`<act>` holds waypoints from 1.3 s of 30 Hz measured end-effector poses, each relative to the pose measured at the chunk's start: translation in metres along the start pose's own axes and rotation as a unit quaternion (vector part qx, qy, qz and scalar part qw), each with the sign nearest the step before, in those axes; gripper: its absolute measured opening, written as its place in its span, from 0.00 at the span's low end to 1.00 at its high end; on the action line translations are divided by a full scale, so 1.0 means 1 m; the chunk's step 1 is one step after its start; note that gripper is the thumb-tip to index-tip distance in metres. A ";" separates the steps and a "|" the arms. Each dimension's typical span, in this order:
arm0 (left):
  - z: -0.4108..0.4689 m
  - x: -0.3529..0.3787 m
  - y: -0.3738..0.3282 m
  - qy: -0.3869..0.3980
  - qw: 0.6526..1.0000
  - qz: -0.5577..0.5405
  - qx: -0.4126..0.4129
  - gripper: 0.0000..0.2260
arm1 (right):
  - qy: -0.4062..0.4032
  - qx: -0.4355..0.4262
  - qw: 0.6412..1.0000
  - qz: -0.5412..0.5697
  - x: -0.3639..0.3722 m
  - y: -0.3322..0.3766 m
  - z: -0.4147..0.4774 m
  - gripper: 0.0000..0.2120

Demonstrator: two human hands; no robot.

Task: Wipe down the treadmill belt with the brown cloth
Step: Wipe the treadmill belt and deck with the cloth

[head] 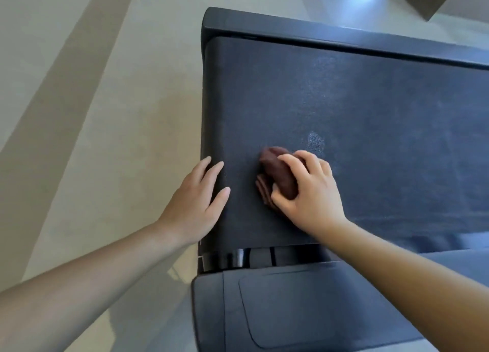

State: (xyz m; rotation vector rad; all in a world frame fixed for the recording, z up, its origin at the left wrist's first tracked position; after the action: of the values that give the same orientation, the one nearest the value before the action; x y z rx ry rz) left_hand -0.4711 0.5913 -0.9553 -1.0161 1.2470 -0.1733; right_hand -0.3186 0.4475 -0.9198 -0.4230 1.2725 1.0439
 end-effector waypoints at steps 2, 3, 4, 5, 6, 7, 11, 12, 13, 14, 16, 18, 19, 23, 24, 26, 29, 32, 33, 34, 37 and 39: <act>-0.004 0.003 -0.010 -0.005 0.997 0.071 0.031 0.24 | 0.006 0.047 0.999 -0.018 -0.002 -0.032 0.025 0.25; -0.007 0.004 -0.017 -0.007 0.995 0.093 0.042 0.24 | 0.017 0.063 0.998 -0.021 -0.003 -0.045 0.037 0.25; -0.011 0.005 -0.023 -0.006 0.993 0.109 0.043 0.24 | 0.023 0.071 0.997 -0.018 -0.003 -0.055 0.045 0.24; -0.013 0.006 -0.029 -0.004 0.992 0.120 0.040 0.24 | 0.024 0.076 0.997 -0.011 -0.003 -0.062 0.051 0.24; -0.015 0.010 -0.035 -0.002 0.991 0.130 0.037 0.24 | 0.021 0.077 0.997 -0.006 -0.002 -0.064 0.052 0.24; -0.015 0.016 -0.041 0.004 0.989 0.142 0.034 0.25 | 0.016 0.075 0.997 -0.006 -0.001 -0.064 0.051 0.24; 0.002 0.044 -0.062 0.037 0.975 0.216 0.046 0.26 | 0.026 0.025 0.999 -0.007 -0.003 -0.059 0.033 0.26; 0.010 0.049 -0.067 0.038 0.972 0.227 0.051 0.26 | 0.033 0.007 0.999 -0.003 -0.006 -0.060 0.024 0.26; 0.019 0.053 -0.072 0.035 0.970 0.234 0.055 0.26 | 0.035 -0.008 0.999 0.000 -0.010 -0.062 0.014 0.27; 0.028 0.057 -0.078 0.031 0.970 0.236 0.058 0.25 | 0.030 -0.018 0.999 0.001 -0.014 -0.064 0.002 0.27; 0.045 0.065 -0.086 0.023 0.972 0.229 0.050 0.25 | 0.010 -0.026 1.000 -0.002 -0.021 -0.068 -0.018 0.26; 0.055 0.073 -0.088 0.011 0.972 0.233 0.038 0.24 | 0.005 -0.018 1.000 -0.001 -0.022 -0.072 -0.021 0.26; 0.057 0.076 -0.086 0.002 0.970 0.241 0.036 0.25 | 0.005 -0.012 1.000 0.004 -0.021 -0.074 -0.017 0.25; 0.061 0.077 -0.081 -0.021 0.968 0.246 0.051 0.24 | -0.004 -0.006 1.000 0.009 -0.012 -0.076 0.008 0.25; 0.061 0.077 -0.080 -0.024 0.968 0.244 0.052 0.23 | -0.005 -0.005 1.000 0.010 -0.009 -0.077 0.015 0.25; 0.061 0.076 -0.081 -0.030 0.969 0.241 0.054 0.23 | -0.005 0.001 1.000 0.005 -0.004 -0.082 0.034 0.24; 0.061 0.077 -0.080 -0.034 0.969 0.238 0.056 0.23 | 0.003 0.028 1.000 -0.013 0.002 -0.090 0.066 0.25; 0.063 0.076 -0.081 -0.037 0.971 0.231 0.055 0.22 | 0.030 0.055 0.998 -0.018 0.004 -0.093 0.084 0.26; 0.063 0.076 -0.081 -0.038 0.971 0.230 0.055 0.22 | 0.041 0.055 0.997 -0.021 0.003 -0.092 0.084 0.26; 0.062 0.075 -0.081 -0.039 0.971 0.231 0.055 0.22 | 0.051 0.052 0.997 -0.024 0.002 -0.091 0.079 0.26; 0.062 0.074 -0.083 -0.033 0.971 0.228 0.055 0.22 | 0.055 0.052 0.997 -0.023 -0.011 -0.086 0.042 0.26; 0.059 0.072 -0.083 -0.016 0.972 0.226 0.064 0.22 | 0.045 0.055 0.997 -0.015 -0.020 -0.081 0.006 0.25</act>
State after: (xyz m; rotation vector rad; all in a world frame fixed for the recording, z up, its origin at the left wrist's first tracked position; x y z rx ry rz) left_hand -0.3618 0.5315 -0.9488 -0.6027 1.3870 0.1146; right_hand -0.2478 0.4033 -0.9222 -0.4065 1.3928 0.9336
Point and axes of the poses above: each hand's wrist, its own z-axis towards the middle knuckle, its own x-axis out of the palm, y = z × x, the point moved 4 cm from there along z, towards the middle knuckle, and after that the axes turned 2 degrees about -z, right-handed, at the moved point
